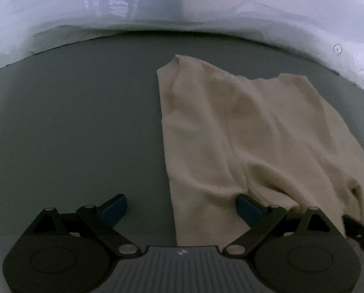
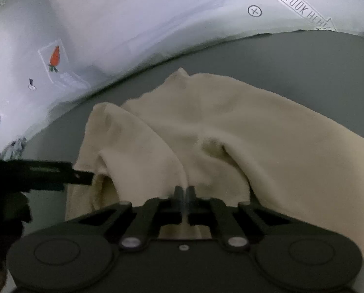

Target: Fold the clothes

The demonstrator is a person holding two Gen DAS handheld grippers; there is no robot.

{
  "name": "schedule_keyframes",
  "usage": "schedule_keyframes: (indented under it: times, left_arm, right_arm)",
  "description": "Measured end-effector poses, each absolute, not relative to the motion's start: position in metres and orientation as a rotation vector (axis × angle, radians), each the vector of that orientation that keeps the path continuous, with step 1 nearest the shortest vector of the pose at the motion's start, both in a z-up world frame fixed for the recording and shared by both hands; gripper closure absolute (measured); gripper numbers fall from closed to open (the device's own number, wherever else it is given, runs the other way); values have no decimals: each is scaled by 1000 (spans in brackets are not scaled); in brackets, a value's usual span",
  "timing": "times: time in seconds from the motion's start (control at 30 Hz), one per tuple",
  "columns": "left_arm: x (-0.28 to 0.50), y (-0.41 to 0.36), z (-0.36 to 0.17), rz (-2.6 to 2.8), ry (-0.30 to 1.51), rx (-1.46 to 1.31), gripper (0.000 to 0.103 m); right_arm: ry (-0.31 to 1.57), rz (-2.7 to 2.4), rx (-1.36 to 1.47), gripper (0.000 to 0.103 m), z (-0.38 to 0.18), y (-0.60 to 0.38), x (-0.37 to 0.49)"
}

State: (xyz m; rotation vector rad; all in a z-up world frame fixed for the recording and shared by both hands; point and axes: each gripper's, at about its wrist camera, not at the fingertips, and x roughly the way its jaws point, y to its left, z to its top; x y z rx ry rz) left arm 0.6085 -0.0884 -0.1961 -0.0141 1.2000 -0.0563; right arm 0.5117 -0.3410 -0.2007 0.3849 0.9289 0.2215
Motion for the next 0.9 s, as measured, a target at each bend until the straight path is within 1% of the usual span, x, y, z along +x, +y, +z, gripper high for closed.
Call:
schedule_keyframes:
  times: [0.1,0.2,0.37,0.57,0.7,0.9]
  left_arm:
    - [610,-95,-198,-68,1192,18,5]
    - [610,-95,-199,-70,1196,14,4]
    - [608,-92,-198,-61,1198,13,0]
    - [608,-95,-200,-62,1194,15,0]
    - [609,-97,-202,-62,1190,14,0]
    - [610,-96,-202,-68,1194,6,0]
  right_arm:
    - [909,218,483,101,-197,-348,511]
    - [898,216,644,101,-196,-359,510]
    - [863,253,863,101,-199,-370,507]
    - [853,360,955,101,-198,-359,509]
    - [880,409,1058,101,-211,-346,512]
    - [934,451,1113,101,-226,-323,516]
